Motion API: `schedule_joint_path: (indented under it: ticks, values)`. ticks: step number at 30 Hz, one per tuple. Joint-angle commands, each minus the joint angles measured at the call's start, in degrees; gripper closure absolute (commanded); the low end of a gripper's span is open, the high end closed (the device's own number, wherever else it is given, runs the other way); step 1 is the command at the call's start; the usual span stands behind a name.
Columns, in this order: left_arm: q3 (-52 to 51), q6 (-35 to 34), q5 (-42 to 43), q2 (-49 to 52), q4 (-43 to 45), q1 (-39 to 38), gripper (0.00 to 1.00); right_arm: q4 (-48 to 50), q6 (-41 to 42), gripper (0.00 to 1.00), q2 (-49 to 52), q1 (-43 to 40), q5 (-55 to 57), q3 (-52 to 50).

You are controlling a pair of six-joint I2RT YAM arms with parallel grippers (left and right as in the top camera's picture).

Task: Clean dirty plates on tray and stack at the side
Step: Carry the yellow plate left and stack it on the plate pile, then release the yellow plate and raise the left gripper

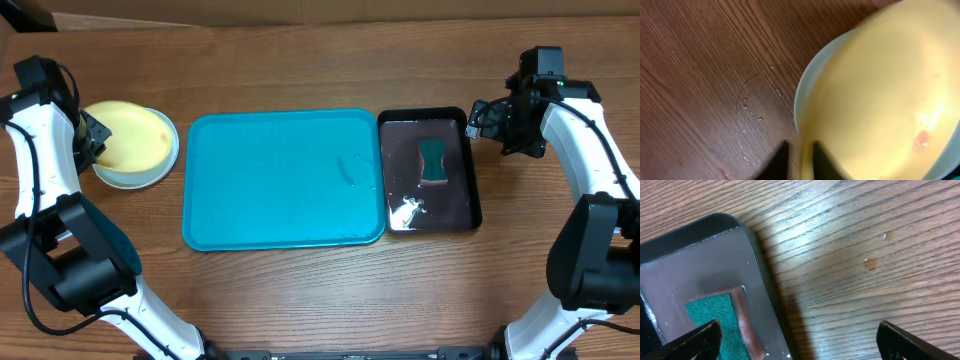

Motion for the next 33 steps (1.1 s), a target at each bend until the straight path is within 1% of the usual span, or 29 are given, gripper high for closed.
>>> schedule_joint_path:
  ticks: [1, 2, 3, 4, 5, 7, 8, 10, 11, 14, 17, 22, 27, 33]
  values:
    - [-0.22, 0.35, 1.68, 0.31, 0.22, 0.24, 0.49, 0.33, 0.39, 0.00, -1.11, 0.20, -0.11, 0.74]
    - [-0.22, 1.62, 3.91, 0.31, 0.24, 0.24, 0.30, 0.33, 0.37, 0.00, -1.11, 0.20, -0.11, 0.74]
    - [-0.22, 3.63, 7.21, 0.31, 0.42, 0.17, 0.15, 0.33, 0.39, 0.00, -1.11, 0.20, -0.09, 0.74]
    - [-0.22, 5.88, 10.67, 0.31, 0.59, 0.13, 0.04, 0.33, 0.37, 0.00, -1.11, 0.20, -0.11, 0.74]
    - [-0.22, 9.11, 15.61, 0.31, 0.87, 0.07, 0.00, 0.33, 0.37, 0.00, -1.11, 0.20, -0.09, 0.74]
    - [-0.22, 16.90, 27.58, 0.31, 1.79, -0.37, 0.00, 0.33, 0.37, 0.00, -1.11, 0.20, -0.09, 0.74]
    - [-0.22, 19.82, 32.11, 0.31, 2.05, -0.68, 0.00, 0.33, 0.37, 0.00, -1.11, 0.20, -0.11, 0.74]
    - [-0.22, 23.17, 38.80, 0.31, 2.10, -1.51, 0.00, 0.33, 0.37, 0.00, -1.11, 0.20, -0.11, 0.74]
    - [-0.22, 23.45, 40.59, 0.31, 1.95, -2.19, 0.00, 0.33, 0.39, 0.00, -1.11, 0.20, -0.11, 0.74]
    - [-0.22, 23.58, 40.68, 0.31, 1.20, -4.46, 0.00, 0.33, 0.37, 0.00, -1.11, 0.20, -0.11, 0.74]
    - [-0.22, 25.62, 40.11, 0.31, 1.01, -7.39, 0.00, 0.33, 0.37, 0.00, -1.11, 0.20, -0.11, 0.74]
    - [-0.22, 25.53, 34.38, 0.31, 1.03, -12.17, 0.00, 0.33, 0.39, 0.00, -1.11, 0.20, -0.11, 0.74]
    - [-0.22, 25.55, 34.36, 0.31, 1.05, -14.29, 0.00, 0.33, 0.37, 0.00, -1.11, 0.20, -0.11, 0.74]
    - [-0.22, 25.55, 34.34, 0.31, 1.05, -14.93, 0.00, 0.33, 0.37, 0.00, -1.11, 0.20, -0.11, 0.74]
